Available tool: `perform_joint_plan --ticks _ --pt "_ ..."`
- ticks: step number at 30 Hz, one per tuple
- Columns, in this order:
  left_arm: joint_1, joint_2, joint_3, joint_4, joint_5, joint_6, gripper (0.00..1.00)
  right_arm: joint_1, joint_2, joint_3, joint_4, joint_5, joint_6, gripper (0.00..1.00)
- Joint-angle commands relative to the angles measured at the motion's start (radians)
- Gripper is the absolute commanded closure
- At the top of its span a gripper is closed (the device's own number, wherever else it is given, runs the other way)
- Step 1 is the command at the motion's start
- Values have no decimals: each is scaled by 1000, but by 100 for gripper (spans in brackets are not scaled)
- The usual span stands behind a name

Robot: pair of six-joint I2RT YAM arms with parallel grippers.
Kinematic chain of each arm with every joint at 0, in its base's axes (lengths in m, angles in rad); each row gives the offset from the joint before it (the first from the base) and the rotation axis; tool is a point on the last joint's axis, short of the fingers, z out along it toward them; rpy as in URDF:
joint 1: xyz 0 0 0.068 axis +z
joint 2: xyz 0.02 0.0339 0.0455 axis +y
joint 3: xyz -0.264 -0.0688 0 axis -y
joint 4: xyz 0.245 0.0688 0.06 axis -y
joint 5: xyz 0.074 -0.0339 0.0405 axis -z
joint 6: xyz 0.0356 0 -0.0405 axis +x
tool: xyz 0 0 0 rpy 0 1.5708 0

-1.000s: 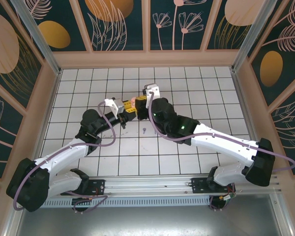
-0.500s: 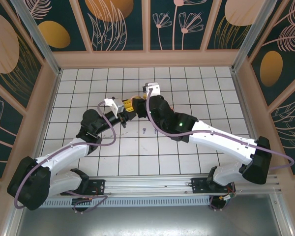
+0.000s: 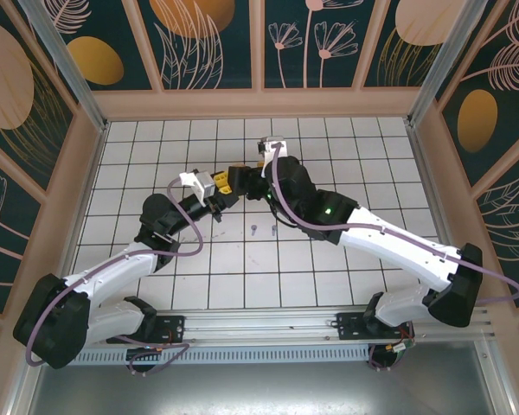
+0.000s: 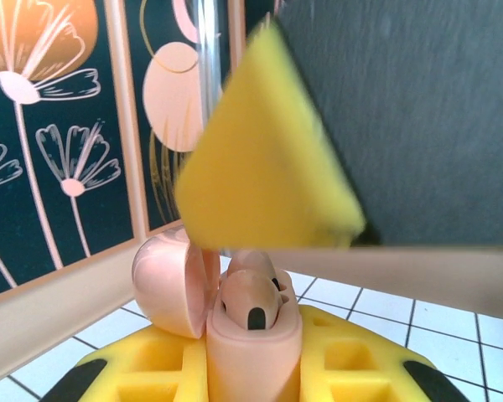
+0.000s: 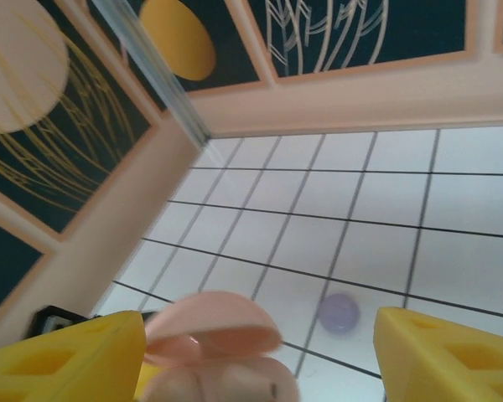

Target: Insert wireless bluetooth earbuds into charging case

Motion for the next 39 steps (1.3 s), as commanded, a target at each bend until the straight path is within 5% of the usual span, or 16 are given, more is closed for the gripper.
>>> perform_joint_plan --ticks 1,10,18,24,31,39 --pt "-8 -1 -4 60 38 2 100 -7 -47 37 58 -69 14 27" --pt "-8 8 -17 66 55 20 100 -101 -2 148 -92 -167 13 29" --pt "-8 20 -15 57 72 33 100 -207 159 342 -288 -329 -40 70" --pt "-8 27 -7 53 75 34 100 -215 267 439 -388 -395 -81 77" --pt "-8 45 14 35 69 30 100 -209 254 381 -438 -452 -97 84" --pt "-8 80 40 35 60 12 100 -167 23 141 -398 -475 -45 88"
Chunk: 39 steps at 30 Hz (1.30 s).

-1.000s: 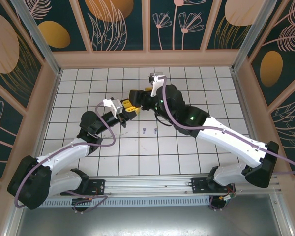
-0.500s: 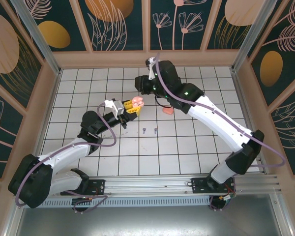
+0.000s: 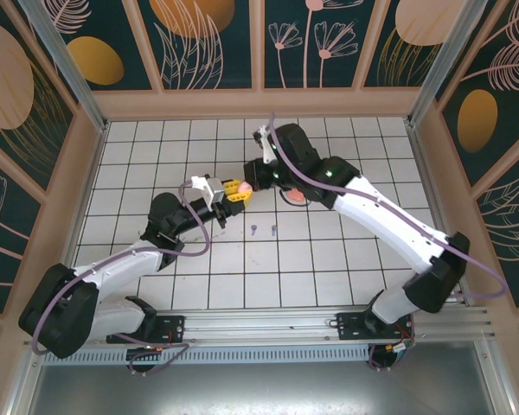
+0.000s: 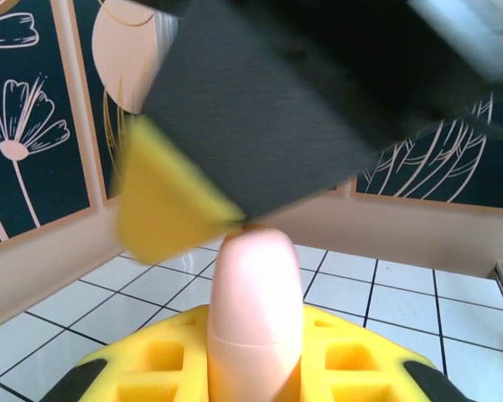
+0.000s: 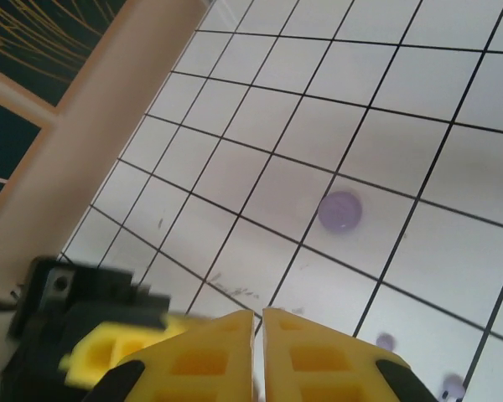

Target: Insert wireless bluetooth earbuds into charging case

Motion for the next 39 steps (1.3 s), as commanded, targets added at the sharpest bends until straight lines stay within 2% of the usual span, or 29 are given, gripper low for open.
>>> perform_joint_plan --ticks 1,7,12,15,19,23,28,31,39 --pt "3 14 49 55 -25 -14 100 17 -130 -100 -2 -11 46 88" --pt "2 50 57 29 -77 -75 100 -37 -344 -286 83 231 170 79" --pt "3 103 57 -39 -172 -147 100 -61 -449 -421 82 331 234 51" --pt "3 155 65 -74 -246 -232 100 -63 -480 -496 93 341 261 42" --pt "3 264 156 -233 -318 -361 100 -65 -497 -573 105 355 280 39" --pt "3 428 329 -448 -269 -450 100 -65 -500 -618 119 361 292 38" --pt "3 616 454 -483 -199 -545 100 -69 -490 -646 125 357 293 38" --pt "3 713 577 -563 -180 -572 100 -72 -483 -646 125 355 283 37" --pt "3 883 751 -651 -163 -620 100 -105 -453 -624 119 343 236 37"
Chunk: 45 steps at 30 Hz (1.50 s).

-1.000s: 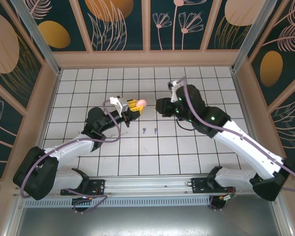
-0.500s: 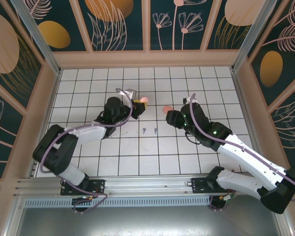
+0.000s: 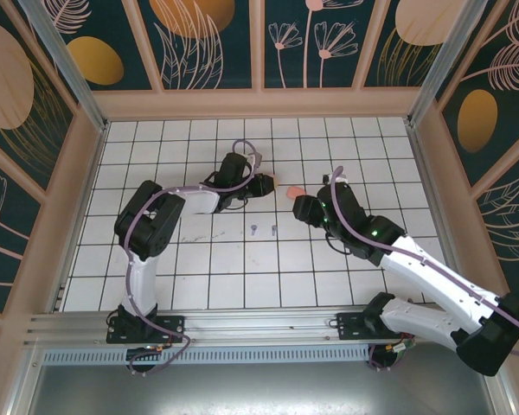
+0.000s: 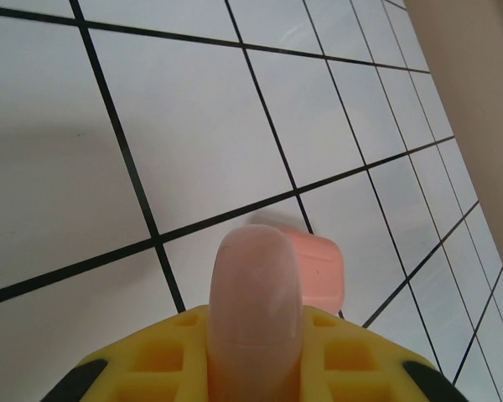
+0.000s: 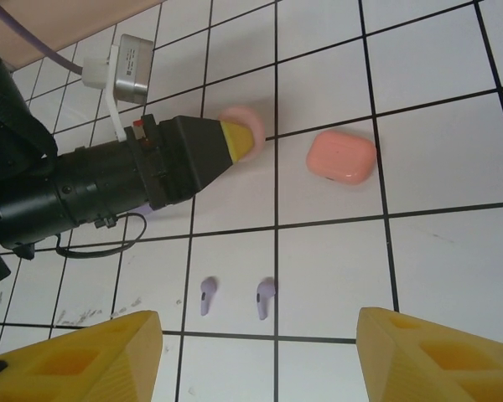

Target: Insert wireless bluetooth earbuds into charging case

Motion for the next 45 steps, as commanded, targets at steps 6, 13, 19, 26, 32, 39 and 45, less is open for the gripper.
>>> perform_joint_plan --ticks 6,13,19,26,32,39,45 --pt "3 110 121 -110 21 -50 87 -63 29 17 35 -36 -69 36" --pt "3 132 130 -183 -38 -17 75 -112 37 18 42 -86 -108 36" --pt "3 119 134 -238 -90 22 60 -146 42 37 43 -125 -134 35" --pt "3 73 161 -325 -163 84 41 -166 56 61 37 -148 -160 34" --pt "3 -3 169 -379 -226 140 36 -188 61 74 42 -170 -180 30" --pt "3 -99 200 -434 -298 209 25 -210 65 83 32 -180 -197 24" --pt "3 -184 243 -470 -347 278 23 -213 57 96 0 -165 -205 21"
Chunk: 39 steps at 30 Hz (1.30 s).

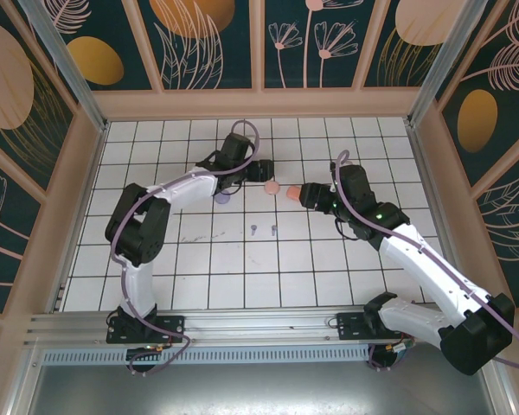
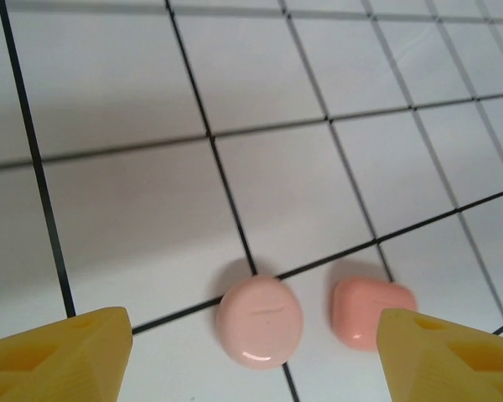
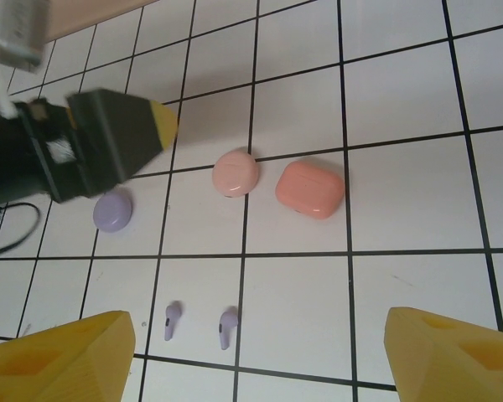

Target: Insert wireless bluetooth earbuds into charging case

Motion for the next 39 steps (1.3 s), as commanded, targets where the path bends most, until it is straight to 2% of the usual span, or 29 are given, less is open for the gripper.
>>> perform_joint_plan --ticks 1,6,7,8,15,22,23,24,30,39 --pt "3 -79 42 -41 -55 75 23 -6 -6 48 -19 8 -25 21" --pt "3 -169 37 -32 -113 115 23 -6 -19 62 -61 37 -36 19" --pt "3 -188 28 -22 -126 119 18 -6 -21 66 -68 41 -38 19" --pt "3 -212 12 1 -139 122 2 -29 -22 68 -75 46 -41 18" --pt "3 -363 -112 160 -195 134 1 -34 -24 80 -78 94 -37 12" --pt "3 -414 -154 193 -236 139 1 -34 14 106 -65 179 -52 9" --pt "4 -422 -170 207 -245 141 1 -34 20 111 -61 183 -60 3" --pt "5 -432 -188 220 -262 141 1 -34 28 117 -57 190 -63 1" --pt "4 -485 -295 307 -377 99 1 -34 47 133 -48 240 -45 1" --pt "7 -536 -391 377 -490 8 1 -36 16 117 -24 349 42 1"
